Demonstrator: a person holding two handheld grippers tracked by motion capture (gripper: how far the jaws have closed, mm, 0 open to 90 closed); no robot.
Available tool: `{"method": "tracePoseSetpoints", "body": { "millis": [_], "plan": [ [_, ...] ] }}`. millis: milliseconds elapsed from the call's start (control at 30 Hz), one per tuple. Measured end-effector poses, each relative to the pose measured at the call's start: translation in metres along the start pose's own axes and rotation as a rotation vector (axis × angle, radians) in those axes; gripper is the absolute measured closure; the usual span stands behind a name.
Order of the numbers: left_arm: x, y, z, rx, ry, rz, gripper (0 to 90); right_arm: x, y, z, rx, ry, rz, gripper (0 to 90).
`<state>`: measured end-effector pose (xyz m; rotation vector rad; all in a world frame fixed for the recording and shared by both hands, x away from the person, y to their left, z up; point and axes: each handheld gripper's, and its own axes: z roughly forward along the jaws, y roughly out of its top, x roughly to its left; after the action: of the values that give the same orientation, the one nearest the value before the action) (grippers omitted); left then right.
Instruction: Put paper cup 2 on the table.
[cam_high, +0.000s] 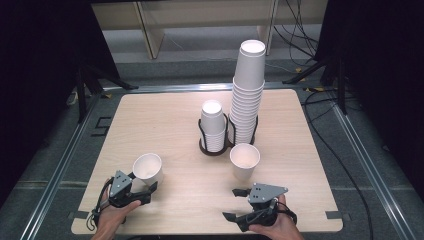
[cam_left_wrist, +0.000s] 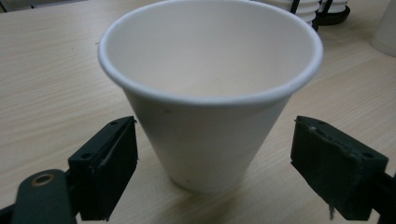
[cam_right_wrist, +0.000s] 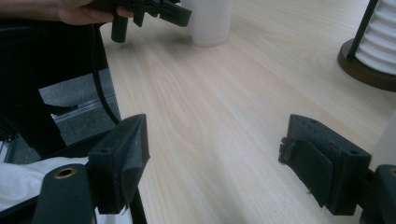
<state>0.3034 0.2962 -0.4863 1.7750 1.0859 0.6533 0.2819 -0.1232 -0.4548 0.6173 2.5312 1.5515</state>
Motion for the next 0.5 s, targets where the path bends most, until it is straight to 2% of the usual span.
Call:
{"method": "tracePoseSetpoints", "body": {
  "millis": [233,300,333,433,467,500],
  "plan": [
    [0.003,-0.004,-0.025,0.003,0.017,-0.061,14.7,0.001,0.0,0.0,0.004,-0.003,0.002,22.9],
    [0.002,-0.006,-0.03,-0.003,0.013,-0.068,14.7,0.0,-0.001,0.0,0.007,-0.009,0.005,22.8],
    [0.002,-0.006,-0.035,0.012,0.015,-0.065,14.7,0.0,-0.001,-0.001,0.012,-0.012,0.012,22.8],
    [-0.001,-0.01,-0.042,-0.015,-0.018,-0.073,14.7,-0.002,-0.004,-0.006,0.016,-0.03,0.041,22.6],
    [-0.002,-0.01,-0.045,-0.013,-0.022,-0.073,14.7,-0.003,-0.005,-0.007,0.001,-0.041,0.028,22.6],
    [-0.004,-0.011,-0.048,-0.021,-0.04,-0.072,14.7,-0.003,-0.006,-0.01,0.007,-0.042,0.047,22.6]
  ]
}}
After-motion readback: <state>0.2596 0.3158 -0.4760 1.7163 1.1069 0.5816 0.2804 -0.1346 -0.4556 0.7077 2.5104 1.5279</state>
